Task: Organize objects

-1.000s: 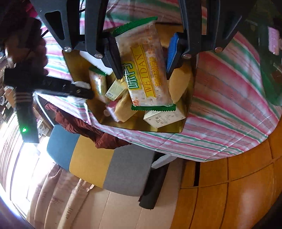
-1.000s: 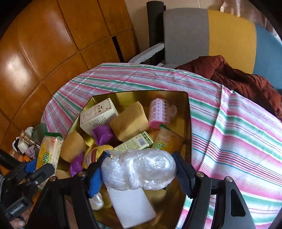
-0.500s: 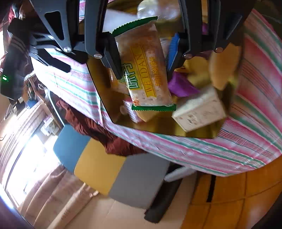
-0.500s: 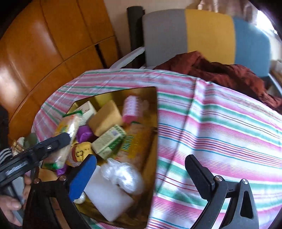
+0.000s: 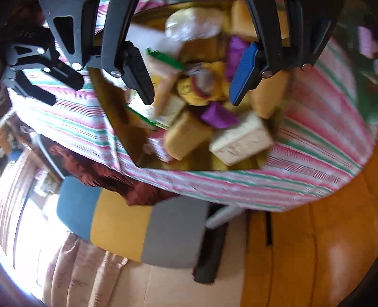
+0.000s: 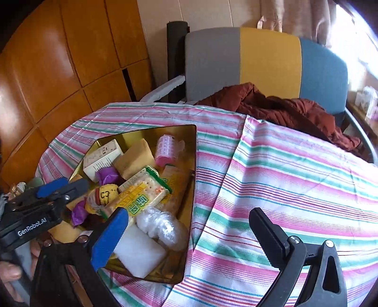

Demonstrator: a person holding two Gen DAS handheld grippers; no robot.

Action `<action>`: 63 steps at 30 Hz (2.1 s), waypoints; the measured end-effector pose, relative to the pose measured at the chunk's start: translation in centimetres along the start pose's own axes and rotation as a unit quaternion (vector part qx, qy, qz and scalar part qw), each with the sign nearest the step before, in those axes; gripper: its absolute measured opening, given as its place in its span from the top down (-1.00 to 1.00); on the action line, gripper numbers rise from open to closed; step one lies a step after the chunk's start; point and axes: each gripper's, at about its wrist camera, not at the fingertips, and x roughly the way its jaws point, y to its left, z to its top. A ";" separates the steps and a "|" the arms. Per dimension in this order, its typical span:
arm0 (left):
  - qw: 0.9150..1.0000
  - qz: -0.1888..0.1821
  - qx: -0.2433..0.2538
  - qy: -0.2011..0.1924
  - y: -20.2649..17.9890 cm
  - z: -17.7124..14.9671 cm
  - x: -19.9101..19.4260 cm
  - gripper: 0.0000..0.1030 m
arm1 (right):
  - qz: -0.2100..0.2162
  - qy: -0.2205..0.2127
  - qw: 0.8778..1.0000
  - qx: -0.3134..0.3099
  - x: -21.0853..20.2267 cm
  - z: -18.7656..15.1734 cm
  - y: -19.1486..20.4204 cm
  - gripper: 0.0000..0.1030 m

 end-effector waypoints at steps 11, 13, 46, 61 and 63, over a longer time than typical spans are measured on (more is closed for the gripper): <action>0.992 0.102 -0.040 -0.065 1.2 -0.4 -6.4 -0.37 | 0.011 -0.020 0.999 -0.046 -2.8 -1.9 3.5 -0.99; 0.990 0.117 -0.031 -0.073 1.1 -0.6 -7.3 -0.37 | 0.013 -0.019 0.998 -0.050 -3.0 -2.3 3.9 -0.99; 0.996 0.079 -0.034 -0.020 1.1 -4.3 -6.9 -0.08 | -0.002 -0.031 0.999 -0.026 -3.8 -4.6 4.6 -0.99; 0.996 0.081 -0.033 -0.036 1.6 -4.2 -7.1 0.00 | -0.005 -0.026 0.999 -0.027 -3.4 -4.7 4.5 -0.99; 0.996 0.080 -0.037 -0.034 1.8 -4.1 -7.1 0.00 | -0.006 -0.026 0.999 -0.027 -3.3 -4.7 4.5 -0.99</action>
